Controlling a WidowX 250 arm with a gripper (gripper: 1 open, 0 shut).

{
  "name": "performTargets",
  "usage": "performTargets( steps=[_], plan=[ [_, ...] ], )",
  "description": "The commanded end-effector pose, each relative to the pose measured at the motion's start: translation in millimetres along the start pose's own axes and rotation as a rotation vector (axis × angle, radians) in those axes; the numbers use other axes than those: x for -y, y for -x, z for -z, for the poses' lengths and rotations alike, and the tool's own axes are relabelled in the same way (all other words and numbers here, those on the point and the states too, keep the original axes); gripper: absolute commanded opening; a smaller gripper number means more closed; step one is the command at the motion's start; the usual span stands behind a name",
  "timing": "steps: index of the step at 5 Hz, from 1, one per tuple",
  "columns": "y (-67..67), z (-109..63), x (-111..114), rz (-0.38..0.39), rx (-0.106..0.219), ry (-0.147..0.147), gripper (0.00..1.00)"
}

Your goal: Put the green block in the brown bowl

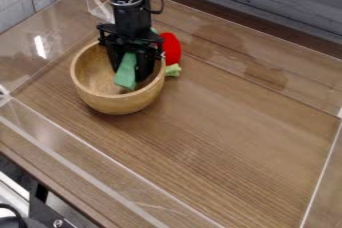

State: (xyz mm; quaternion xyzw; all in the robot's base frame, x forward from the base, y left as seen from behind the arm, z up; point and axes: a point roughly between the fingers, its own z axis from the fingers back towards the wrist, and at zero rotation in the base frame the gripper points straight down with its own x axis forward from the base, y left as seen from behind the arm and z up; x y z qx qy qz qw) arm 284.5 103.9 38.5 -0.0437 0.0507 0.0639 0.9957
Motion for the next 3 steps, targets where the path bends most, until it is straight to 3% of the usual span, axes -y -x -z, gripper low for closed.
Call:
performTargets(
  steps=[1, 3],
  plan=[
    [-10.7, -18.2, 1.0, 0.009, 0.066, -0.019, 0.00],
    [-11.3, -16.3, 1.4, 0.000, 0.062, -0.019, 0.00]
  ],
)
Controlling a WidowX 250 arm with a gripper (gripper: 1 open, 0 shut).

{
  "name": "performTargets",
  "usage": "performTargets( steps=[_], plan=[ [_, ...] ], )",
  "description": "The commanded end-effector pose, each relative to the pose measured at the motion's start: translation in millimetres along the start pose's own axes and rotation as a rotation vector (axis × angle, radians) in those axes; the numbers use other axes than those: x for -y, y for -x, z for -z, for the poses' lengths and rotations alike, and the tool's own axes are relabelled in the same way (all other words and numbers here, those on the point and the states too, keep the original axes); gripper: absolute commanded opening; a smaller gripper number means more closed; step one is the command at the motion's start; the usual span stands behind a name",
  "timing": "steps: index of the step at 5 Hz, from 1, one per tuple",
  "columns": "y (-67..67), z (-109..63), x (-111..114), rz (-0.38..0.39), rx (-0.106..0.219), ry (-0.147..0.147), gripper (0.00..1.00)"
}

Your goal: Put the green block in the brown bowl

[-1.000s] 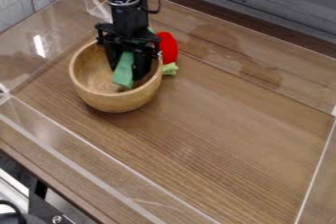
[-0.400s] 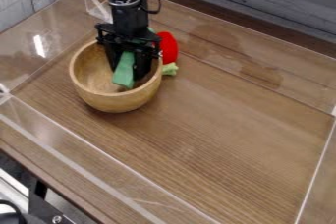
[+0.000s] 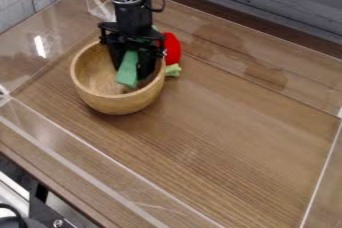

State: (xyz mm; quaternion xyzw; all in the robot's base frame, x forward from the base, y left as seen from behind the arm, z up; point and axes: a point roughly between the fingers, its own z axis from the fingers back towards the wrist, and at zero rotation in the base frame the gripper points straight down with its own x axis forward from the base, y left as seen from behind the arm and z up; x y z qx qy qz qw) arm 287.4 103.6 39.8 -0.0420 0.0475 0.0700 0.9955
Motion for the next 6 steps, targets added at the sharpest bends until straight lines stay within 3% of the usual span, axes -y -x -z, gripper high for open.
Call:
performTargets(
  steps=[1, 6],
  plan=[
    [-8.8, -13.5, 0.7, 0.008, 0.053, -0.017, 0.00],
    [-9.7, -4.3, -1.1, -0.007, 0.042, -0.026, 0.00]
  ],
)
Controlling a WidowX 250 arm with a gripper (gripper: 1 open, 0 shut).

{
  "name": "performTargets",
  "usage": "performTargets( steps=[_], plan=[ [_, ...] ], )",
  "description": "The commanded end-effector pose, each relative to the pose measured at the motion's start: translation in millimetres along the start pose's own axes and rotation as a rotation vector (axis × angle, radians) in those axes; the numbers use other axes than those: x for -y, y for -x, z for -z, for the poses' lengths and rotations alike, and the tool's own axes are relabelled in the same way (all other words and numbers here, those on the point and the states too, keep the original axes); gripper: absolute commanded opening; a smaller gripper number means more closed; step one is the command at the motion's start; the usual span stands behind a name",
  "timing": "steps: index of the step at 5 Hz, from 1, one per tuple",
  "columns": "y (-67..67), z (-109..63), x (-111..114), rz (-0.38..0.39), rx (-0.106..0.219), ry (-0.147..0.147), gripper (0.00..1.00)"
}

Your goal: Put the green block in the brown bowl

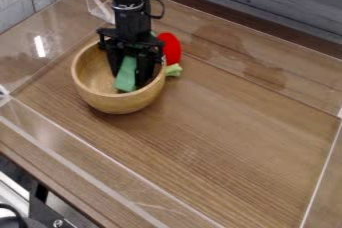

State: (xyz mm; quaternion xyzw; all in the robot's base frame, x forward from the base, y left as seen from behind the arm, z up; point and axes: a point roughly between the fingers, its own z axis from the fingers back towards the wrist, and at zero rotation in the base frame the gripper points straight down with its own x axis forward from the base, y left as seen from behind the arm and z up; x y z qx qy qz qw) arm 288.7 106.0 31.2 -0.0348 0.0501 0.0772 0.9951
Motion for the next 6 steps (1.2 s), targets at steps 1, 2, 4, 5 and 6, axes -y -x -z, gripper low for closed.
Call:
performTargets(
  steps=[1, 2, 4, 5, 6],
  plan=[
    [-7.1, -13.0, 2.3, 0.004, 0.045, -0.010, 0.00],
    [-7.1, -13.6, 2.9, 0.000, 0.046, -0.008, 0.00],
    [-7.0, -15.5, 4.4, -0.009, 0.047, -0.005, 0.00],
    [-6.9, -16.5, 5.2, -0.013, 0.048, -0.003, 0.00],
    [-6.8, -18.0, 6.0, -0.017, 0.049, 0.000, 0.00]
  ],
)
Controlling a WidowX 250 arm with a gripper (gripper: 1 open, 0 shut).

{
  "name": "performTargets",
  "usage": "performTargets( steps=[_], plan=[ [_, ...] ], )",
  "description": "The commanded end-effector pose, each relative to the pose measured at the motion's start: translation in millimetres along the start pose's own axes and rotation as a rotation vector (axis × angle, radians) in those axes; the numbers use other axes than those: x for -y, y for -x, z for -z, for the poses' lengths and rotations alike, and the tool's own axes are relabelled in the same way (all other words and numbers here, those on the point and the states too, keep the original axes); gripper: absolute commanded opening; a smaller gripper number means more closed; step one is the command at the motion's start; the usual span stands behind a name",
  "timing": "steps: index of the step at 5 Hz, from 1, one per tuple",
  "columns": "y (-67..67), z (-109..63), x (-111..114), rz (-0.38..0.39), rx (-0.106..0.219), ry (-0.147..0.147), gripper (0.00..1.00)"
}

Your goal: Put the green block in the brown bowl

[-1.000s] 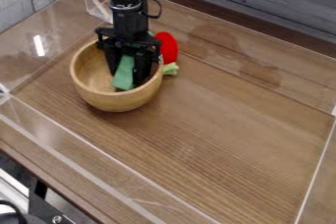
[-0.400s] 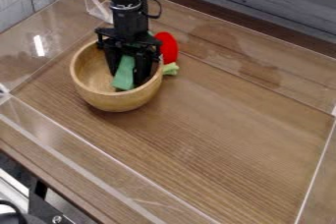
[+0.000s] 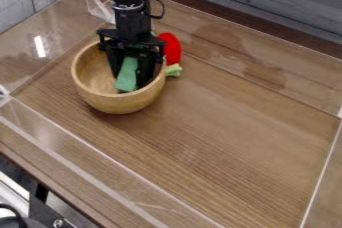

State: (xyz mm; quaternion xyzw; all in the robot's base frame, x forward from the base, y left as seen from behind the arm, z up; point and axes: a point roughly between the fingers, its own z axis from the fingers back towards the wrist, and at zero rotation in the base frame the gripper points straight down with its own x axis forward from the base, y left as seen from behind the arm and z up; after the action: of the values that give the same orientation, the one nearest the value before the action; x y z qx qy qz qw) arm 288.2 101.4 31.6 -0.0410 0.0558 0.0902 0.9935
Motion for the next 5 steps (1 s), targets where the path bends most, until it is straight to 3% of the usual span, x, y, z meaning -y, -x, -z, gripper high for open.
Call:
performTargets(
  steps=[1, 5],
  plan=[
    [-7.8, -19.8, 2.9, 0.005, 0.062, -0.010, 0.00],
    [-7.7, -24.8, 6.2, -0.008, 0.067, -0.002, 0.00]
  ],
)
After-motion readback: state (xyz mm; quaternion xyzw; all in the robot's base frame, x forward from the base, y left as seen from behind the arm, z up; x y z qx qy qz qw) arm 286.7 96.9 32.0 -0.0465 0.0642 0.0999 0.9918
